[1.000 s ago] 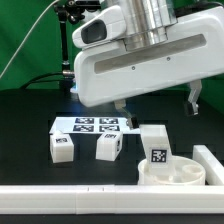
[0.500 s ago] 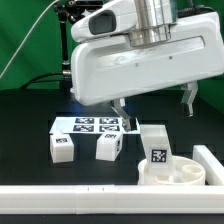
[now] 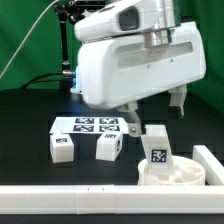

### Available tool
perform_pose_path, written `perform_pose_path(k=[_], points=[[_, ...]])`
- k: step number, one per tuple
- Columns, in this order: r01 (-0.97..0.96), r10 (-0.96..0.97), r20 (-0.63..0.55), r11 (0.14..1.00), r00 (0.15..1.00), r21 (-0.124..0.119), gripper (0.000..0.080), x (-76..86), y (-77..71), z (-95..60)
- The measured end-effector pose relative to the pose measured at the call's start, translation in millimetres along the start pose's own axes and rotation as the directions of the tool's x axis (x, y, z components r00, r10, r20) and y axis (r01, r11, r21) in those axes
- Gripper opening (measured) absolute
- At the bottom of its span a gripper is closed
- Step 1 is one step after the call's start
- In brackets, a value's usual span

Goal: Assemble stool

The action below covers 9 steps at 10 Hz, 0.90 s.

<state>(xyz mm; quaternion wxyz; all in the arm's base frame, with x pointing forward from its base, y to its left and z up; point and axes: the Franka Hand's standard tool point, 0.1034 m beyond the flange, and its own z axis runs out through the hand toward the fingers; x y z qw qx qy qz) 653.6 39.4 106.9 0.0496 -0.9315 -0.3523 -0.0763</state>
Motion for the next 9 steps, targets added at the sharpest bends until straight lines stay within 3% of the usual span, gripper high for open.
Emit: perform_pose_path(k=[2, 6, 9], points=[[0.144, -0.144, 0.018, 0.99, 0.989, -0.012, 0.0649, 4.2, -5.8, 1.3], [0.359, -0.359, 0.028, 0.933, 0.933, -0.01, 0.0649, 1.1, -3.1, 1.7], [0.561, -0.56, 0.07, 0.828, 0.825, 0.003, 0.0649, 2.4, -6.9, 10.6]])
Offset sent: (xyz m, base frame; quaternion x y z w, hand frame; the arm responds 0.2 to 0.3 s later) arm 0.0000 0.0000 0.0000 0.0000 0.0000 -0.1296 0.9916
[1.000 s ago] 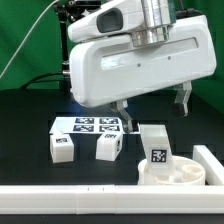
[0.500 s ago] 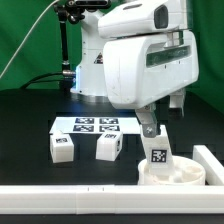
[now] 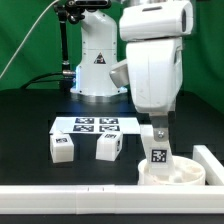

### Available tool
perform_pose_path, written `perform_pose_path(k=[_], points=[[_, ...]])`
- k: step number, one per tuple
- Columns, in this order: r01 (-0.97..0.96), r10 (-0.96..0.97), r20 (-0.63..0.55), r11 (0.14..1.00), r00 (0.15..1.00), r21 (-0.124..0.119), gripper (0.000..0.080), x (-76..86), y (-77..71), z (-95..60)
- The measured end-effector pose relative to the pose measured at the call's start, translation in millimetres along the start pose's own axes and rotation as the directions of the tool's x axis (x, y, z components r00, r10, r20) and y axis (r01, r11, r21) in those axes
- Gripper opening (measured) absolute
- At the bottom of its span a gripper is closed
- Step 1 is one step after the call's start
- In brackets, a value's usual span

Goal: Assemble stool

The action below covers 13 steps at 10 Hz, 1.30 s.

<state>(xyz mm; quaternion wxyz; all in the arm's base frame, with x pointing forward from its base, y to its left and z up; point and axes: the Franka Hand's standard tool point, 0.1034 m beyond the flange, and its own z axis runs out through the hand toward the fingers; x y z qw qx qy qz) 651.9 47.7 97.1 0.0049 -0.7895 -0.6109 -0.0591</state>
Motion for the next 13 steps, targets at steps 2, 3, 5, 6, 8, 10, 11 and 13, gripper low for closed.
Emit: perform_pose_path(k=[2, 3, 5, 6, 8, 10, 11, 13], points=[[0.115, -0.115, 0.019, 0.993, 0.993, 0.002, 0.0649, -0.5, -0.6, 4.3], [0.092, -0.092, 0.019, 0.996, 0.996, 0.004, 0.0649, 0.3, -1.8, 6.3], [0.09, -0.09, 0.02, 0.996, 0.996, 0.013, 0.0649, -1.2, -4.1, 11.7], [0.088, -0.088, 0.021, 0.996, 0.996, 0.014, 0.0636, -2.5, -4.1, 12.4], [0.084, -0.085, 0.021, 0.996, 0.996, 0.015, 0.0467, -4.9, -3.9, 13.3], [0.051, -0.051, 0.022, 0.999, 0.998, 0.016, 0.0338, -5.0, -4.5, 13.8], [0.051, -0.051, 0.022, 0.999, 0.998, 0.016, 0.0338, -5.3, -4.5, 13.9], [-0.123, 0.123, 0.021, 0.992, 0.992, 0.015, 0.0338, -4.2, -5.2, 14.4]])
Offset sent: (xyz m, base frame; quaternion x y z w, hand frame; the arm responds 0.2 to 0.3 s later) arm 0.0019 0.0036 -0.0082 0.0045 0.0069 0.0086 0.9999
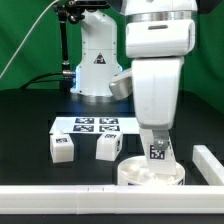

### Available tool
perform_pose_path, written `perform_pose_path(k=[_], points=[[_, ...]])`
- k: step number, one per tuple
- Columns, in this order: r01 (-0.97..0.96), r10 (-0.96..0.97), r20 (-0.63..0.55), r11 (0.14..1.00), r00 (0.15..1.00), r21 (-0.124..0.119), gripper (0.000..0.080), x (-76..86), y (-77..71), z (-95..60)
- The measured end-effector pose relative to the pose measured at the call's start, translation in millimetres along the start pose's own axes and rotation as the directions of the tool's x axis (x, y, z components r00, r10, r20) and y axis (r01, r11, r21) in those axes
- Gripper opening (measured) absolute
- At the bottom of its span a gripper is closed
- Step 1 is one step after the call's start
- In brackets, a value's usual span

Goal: Assemble stool

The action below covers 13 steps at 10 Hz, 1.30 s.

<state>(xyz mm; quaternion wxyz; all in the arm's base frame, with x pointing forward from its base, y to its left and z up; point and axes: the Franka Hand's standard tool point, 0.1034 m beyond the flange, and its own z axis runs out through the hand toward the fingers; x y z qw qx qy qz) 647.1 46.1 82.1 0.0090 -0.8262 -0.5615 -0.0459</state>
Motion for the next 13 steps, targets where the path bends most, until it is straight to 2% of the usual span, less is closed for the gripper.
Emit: perform_pose_path(k=[3, 7, 9, 11, 13], points=[[-0.308, 0.308, -0.007, 0.951, 0.951, 0.002, 0.0338, 1.9, -1.0, 2.3], [-0.665, 0.664, -0.043, 0.747, 0.746, 0.003, 0.034, 11.1, -2.2, 3.3], [-0.738, 0.738, -0.051, 0.674, 0.673, 0.01, 0.034, 18.2, -4.0, 3.0], [-0.823, 0.823, -0.051, 0.567, 0.565, 0.031, 0.034, 19.6, -4.9, 3.3], [-0.867, 0.868, -0.049, 0.496, 0.494, 0.045, 0.034, 21.5, -5.9, 3.4]])
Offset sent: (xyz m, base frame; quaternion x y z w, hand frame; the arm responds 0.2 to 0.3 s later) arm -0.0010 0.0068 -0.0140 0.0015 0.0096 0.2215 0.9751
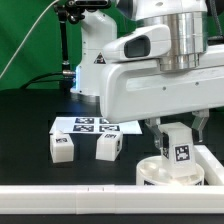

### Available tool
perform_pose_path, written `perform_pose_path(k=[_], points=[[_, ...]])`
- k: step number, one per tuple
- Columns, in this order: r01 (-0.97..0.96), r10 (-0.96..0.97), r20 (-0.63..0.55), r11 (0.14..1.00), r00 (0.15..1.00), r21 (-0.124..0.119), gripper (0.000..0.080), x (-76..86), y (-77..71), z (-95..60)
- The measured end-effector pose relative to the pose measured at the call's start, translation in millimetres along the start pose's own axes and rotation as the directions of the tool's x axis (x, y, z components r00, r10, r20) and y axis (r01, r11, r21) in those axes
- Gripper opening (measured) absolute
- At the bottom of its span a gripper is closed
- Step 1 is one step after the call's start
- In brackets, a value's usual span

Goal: Assemble stool

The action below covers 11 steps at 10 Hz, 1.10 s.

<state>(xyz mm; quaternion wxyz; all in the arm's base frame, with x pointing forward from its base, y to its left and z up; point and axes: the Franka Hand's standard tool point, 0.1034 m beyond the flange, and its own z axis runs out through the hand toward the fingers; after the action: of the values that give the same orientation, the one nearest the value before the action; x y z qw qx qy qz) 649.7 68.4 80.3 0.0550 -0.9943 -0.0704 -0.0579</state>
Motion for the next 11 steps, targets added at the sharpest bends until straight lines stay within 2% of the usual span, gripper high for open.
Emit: perform_pose_path(k=[3, 5, 7, 9, 11], points=[[-0.236, 0.237, -0.003, 0.971, 0.972, 0.028, 0.034, 0.8, -6.2, 0.9], [-0.447, 0.449, -0.024, 0.893, 0.893, 0.05, 0.034, 1.7, -15.0, 3.5], [-0.588, 0.589, -0.022, 0.807, 0.808, 0.054, 0.034, 1.7, -18.3, 4.4], [-0.747, 0.749, -0.005, 0.661, 0.662, 0.067, 0.034, 1.4, -18.0, 4.5], [-0.864, 0.865, 0.005, 0.5, 0.501, 0.062, 0.034, 0.6, -20.2, 5.5]])
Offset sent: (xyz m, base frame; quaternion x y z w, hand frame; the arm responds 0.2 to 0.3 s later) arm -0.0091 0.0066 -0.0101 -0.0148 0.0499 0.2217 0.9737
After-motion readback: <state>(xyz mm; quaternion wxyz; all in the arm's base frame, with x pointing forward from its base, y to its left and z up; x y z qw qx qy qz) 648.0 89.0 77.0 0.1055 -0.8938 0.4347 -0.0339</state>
